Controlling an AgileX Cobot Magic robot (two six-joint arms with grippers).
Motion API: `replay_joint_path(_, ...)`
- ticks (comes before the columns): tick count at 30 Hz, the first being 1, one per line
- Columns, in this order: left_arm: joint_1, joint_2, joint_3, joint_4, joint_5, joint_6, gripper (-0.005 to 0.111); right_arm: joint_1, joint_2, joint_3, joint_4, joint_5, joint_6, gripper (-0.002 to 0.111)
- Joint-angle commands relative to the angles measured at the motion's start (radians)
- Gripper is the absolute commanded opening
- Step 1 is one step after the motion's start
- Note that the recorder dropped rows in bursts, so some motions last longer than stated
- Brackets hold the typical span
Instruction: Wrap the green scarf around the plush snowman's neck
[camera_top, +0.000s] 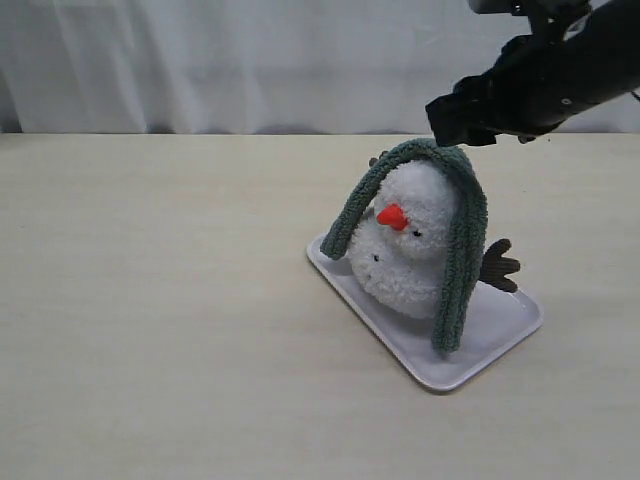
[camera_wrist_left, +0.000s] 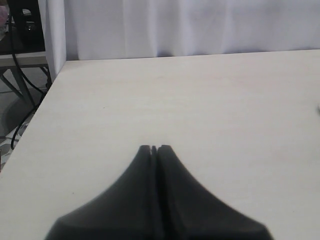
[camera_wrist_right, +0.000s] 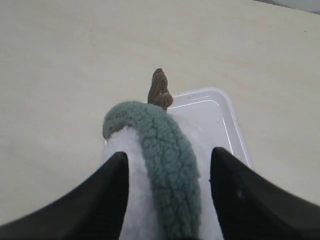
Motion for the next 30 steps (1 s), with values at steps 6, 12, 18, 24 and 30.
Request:
replay_joint_path(6,-0.002,-0.002,0.002,-0.013,-0.031,0.0,0.0,0.001,0.124,-0.118,-0.09,0.163,-0.045,0.054)
replay_joint_path(12,-0.002,-0.002,0.002,-0.013,-0.031,0.0,0.0,0.001,0.121,-0.118,-0.096,0.186,-0.055,0.032)
replay_joint_path(18,-0.002,-0.002,0.002,-0.013,-0.031,0.0,0.0,0.001,0.119,-0.118,-0.064,0.195,-0.123,0.004)
replay_joint_path(24,-0.002,-0.002,0.002,-0.013,-0.031,0.0,0.0,0.001,0.113,-0.118,-0.081,0.13,-0.117,0.004)
replay_joint_path(30,-0.002,-0.002,0.002,-0.013,-0.031,0.0,0.0,0.001,0.118,-0.117,-0.249,0.111,0.043,0.004)
